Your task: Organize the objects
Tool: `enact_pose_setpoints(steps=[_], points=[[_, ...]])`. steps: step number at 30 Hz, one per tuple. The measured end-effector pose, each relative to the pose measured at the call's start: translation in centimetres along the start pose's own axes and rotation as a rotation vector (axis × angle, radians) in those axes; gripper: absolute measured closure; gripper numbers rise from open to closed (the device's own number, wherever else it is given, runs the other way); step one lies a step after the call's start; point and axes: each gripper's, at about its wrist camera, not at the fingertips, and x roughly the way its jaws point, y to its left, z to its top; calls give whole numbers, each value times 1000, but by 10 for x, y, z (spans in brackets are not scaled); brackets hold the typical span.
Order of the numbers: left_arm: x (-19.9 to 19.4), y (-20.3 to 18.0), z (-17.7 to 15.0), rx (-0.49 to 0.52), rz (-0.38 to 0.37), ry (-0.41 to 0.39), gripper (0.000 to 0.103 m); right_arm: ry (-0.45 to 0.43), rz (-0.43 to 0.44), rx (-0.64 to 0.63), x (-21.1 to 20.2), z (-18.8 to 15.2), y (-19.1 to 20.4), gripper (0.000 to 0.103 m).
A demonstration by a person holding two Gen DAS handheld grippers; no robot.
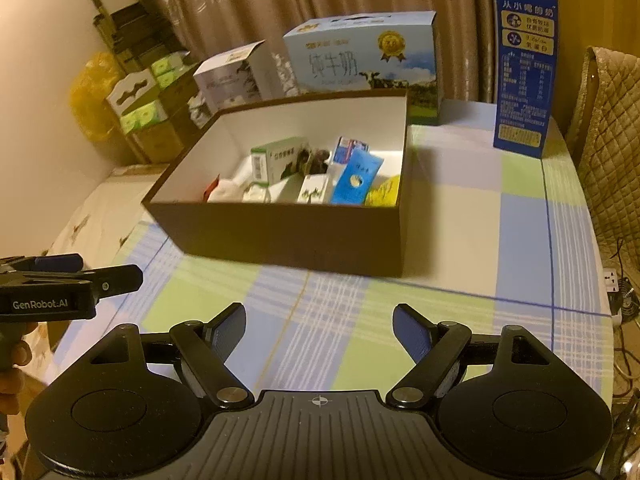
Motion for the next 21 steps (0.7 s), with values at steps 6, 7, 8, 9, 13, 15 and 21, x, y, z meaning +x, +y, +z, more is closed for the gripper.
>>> enact_pose_setpoints(steps=[6,7,8,9,13,15,21], points=[[-14,-14,-25,-28,36,16,3,28,32,-29,-9,-18,-2,25],[-16,-15,-29,-33,43,21,3,30,34,-32,-11,-21,-2,25],[-18,-16,-33,-38,52,25,3,31,37,-35,-12,-23,-1,25],[-20,-17,-37,-42,62,30,3,32,40,-37,-14,-25,0,25],[-30,-18,-51,-46,71,40,3,29,46,-37,-20,-32,6,25],[-35,-17,-54,-44,73,44,3,28,39,-37,-22,-36,10,25],[-45,-14,-66,-20,51,52,3,36,18,-18,-26,-49,25,25]])
